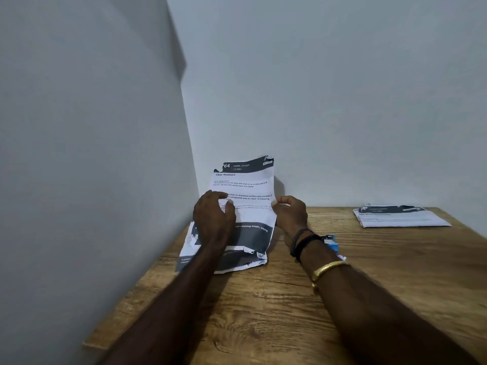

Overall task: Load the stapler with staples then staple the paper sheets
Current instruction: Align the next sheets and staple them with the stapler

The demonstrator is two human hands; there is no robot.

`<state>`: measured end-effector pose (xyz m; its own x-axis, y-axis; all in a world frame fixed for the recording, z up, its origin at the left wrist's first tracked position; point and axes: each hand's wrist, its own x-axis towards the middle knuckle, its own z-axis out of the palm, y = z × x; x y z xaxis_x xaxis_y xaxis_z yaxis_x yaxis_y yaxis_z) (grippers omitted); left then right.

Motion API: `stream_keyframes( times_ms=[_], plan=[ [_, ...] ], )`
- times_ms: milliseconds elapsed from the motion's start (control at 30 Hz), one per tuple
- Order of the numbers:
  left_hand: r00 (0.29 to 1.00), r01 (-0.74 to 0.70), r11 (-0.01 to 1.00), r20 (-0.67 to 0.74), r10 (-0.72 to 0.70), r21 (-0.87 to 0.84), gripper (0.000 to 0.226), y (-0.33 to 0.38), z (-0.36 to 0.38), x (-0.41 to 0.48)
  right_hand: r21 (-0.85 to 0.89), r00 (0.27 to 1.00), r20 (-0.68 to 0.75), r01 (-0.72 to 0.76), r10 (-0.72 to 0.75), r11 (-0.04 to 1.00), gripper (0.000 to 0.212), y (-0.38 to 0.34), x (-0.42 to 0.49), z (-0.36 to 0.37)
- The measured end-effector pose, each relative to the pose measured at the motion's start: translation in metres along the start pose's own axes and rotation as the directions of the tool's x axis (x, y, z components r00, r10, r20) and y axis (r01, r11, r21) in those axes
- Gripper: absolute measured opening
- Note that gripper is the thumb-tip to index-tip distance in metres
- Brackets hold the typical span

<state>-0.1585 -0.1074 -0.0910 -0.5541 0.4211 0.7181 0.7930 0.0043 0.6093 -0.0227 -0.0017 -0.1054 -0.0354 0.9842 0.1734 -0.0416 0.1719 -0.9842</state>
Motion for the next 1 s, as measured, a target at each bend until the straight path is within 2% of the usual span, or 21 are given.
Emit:
stream_keyframes(
  times_ms=[133,200,333,433,567,767,900,1000],
  plan=[
    [0.996,0.052,0.999,0.078,-0.052,-0.002,0.025,0.011,0.012,-0.004,-0.01,1.0,-0.028,0.01,-0.01,1.0,0.006,-0.002,0.006,-0.029],
    [0.981,0.137,0.99,0.141,-0.132,-0.027,0.034,0.017,0.019,-0.006,0.009,1.0,-0.031,-0.006,0.006,1.0,0.005,-0.002,0.009,-0.041],
    [0.885,0.407,0.913,0.262,-0.385,-0.034,0.057,0.019,0.031,-0.011,0.05,0.997,-0.057,-0.043,0.046,0.998,0.008,0.002,0.01,-0.06],
    [0.819,0.504,0.864,0.313,-0.48,0.007,0.066,0.011,0.035,-0.019,0.066,0.996,-0.075,-0.042,0.047,0.997,0.01,0.003,0.011,-0.069],
    [0.835,0.46,0.886,0.315,-0.451,0.049,0.068,0.003,0.037,-0.025,0.064,0.997,-0.07,-0.035,0.039,0.997,0.009,0.002,0.014,-0.082],
    [0.859,0.414,0.91,0.32,-0.4,0.027,0.068,-0.007,0.037,-0.022,0.049,0.995,-0.091,-0.031,0.036,0.998,0.009,0.005,0.019,-0.105],
    [0.903,0.347,0.927,0.316,-0.289,-0.143,0.058,0.01,0.048,-0.026,0.013,0.993,-0.12,-0.016,0.017,1.0,0.009,0.006,0.025,-0.121],
    [0.891,0.379,0.877,0.374,-0.259,-0.295,0.046,0.032,0.06,-0.029,-0.006,0.991,-0.13,-0.022,0.021,1.0,0.014,0.007,0.028,-0.131]
  ],
)
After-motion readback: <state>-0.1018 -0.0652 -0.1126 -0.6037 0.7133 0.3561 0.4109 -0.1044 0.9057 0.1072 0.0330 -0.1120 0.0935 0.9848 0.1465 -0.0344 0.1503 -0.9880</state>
